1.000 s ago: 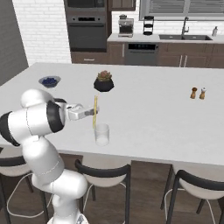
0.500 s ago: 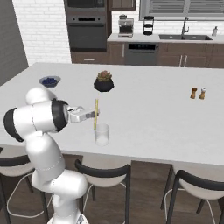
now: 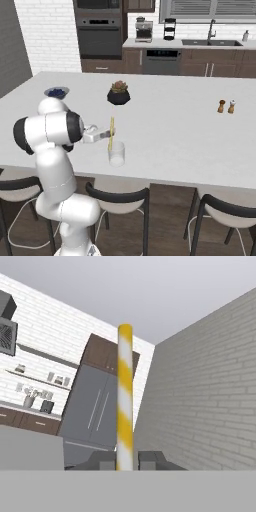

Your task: Take a straw from the drawer in front and place it inside the glass cup on the dining counter.

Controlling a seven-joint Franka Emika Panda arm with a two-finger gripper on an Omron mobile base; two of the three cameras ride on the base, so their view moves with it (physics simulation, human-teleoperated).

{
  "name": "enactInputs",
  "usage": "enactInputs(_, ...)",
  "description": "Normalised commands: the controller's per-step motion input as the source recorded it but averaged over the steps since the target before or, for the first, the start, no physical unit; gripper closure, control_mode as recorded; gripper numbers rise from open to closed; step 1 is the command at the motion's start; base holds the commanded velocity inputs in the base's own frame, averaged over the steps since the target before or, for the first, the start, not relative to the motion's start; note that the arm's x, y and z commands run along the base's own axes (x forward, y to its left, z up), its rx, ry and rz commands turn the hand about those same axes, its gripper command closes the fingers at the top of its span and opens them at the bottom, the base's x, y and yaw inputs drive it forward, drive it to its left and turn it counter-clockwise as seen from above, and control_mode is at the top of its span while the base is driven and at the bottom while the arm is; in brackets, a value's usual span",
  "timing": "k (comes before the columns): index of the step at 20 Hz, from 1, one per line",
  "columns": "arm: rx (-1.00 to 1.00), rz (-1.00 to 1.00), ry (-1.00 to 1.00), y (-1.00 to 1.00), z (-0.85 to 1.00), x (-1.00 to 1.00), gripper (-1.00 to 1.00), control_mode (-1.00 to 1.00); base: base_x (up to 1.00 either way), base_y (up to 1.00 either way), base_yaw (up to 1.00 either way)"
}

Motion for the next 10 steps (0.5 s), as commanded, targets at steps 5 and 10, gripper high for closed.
enactInputs(5, 0.0, 0.0, 0.0, 0.0, -0.2, 0.29, 1.0, -1.0, 0.0, 0.0, 0.0)
enactInputs(10, 0.0, 0.0, 0.0, 0.0, -0.07, 0.41, 1.0, -1.0, 0.0, 0.0, 0.0)
